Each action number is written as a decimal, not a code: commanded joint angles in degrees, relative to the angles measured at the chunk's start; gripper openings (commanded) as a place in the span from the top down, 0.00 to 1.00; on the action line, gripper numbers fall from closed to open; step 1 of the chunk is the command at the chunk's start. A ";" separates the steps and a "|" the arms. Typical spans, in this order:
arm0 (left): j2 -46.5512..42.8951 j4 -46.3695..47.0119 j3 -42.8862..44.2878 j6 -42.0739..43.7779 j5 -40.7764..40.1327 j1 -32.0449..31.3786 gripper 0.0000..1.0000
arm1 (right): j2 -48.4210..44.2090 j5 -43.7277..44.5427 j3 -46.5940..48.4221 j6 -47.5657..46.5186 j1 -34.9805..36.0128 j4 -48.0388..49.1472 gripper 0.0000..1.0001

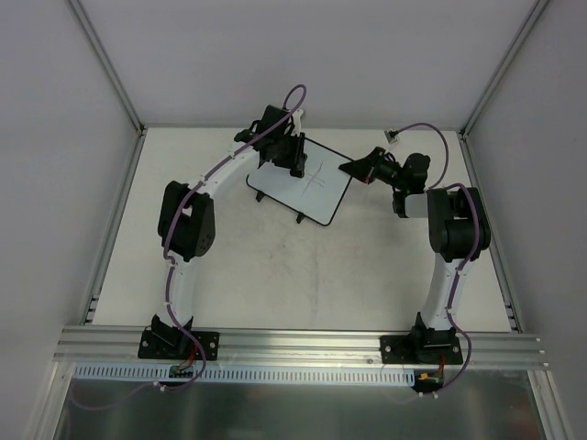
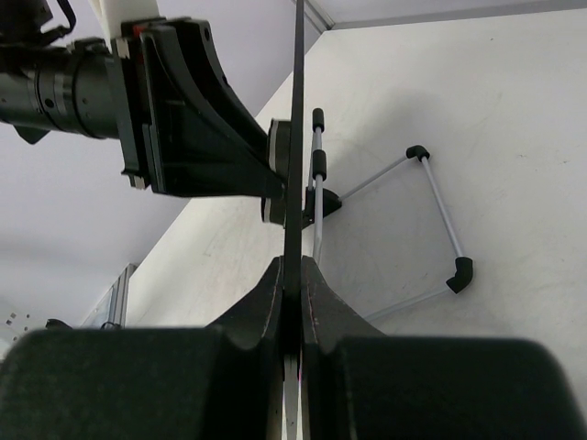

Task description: Erase the whiteboard

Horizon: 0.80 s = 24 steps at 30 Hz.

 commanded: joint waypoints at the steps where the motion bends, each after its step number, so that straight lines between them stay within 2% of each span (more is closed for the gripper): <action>1: 1.83 2.21 3.58 1.58 -1.54 1.55 1.00 | -3.12 -9.42 1.87 2.09 2.28 10.27 1.00; 12: 0.52 2.21 -5.99 0.26 1.80 1.47 1.00 | -2.77 -9.42 2.31 2.27 2.19 10.27 1.00; 24: -6.60 11.78 -27.17 -2.73 0.84 -1.08 1.00 | -2.94 -9.60 2.22 2.27 2.19 10.27 1.00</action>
